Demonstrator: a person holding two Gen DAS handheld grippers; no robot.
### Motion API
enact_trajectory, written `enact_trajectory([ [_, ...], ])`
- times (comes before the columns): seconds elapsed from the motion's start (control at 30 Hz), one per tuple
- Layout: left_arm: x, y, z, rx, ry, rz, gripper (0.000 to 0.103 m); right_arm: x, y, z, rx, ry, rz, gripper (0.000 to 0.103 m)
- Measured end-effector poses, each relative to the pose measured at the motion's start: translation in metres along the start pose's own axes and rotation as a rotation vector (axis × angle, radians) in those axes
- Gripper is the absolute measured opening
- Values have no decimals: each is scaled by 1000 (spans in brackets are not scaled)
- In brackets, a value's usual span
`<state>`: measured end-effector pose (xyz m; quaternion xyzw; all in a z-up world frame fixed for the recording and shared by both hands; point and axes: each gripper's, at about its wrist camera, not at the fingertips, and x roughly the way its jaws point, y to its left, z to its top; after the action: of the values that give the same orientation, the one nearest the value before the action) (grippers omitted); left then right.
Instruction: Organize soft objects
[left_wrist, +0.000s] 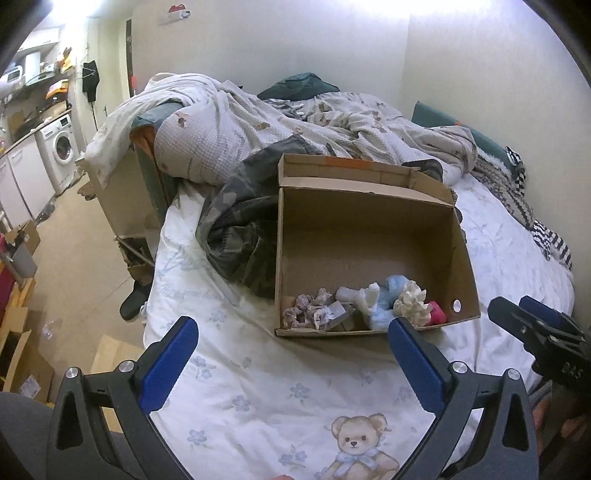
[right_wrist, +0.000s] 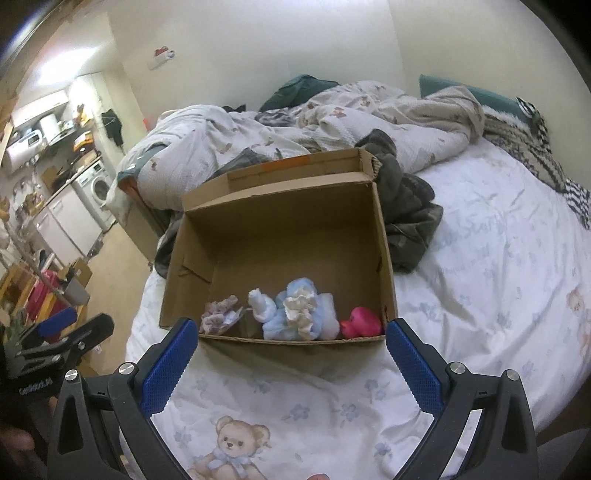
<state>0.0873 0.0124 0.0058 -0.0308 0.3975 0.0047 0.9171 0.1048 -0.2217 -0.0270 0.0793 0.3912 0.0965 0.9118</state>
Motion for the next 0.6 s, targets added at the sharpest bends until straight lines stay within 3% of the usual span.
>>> enact_trajectory([
  [0.6,1,-3,-1,-6,3,-11,102,5,-3,0,-3,2,-22,103],
])
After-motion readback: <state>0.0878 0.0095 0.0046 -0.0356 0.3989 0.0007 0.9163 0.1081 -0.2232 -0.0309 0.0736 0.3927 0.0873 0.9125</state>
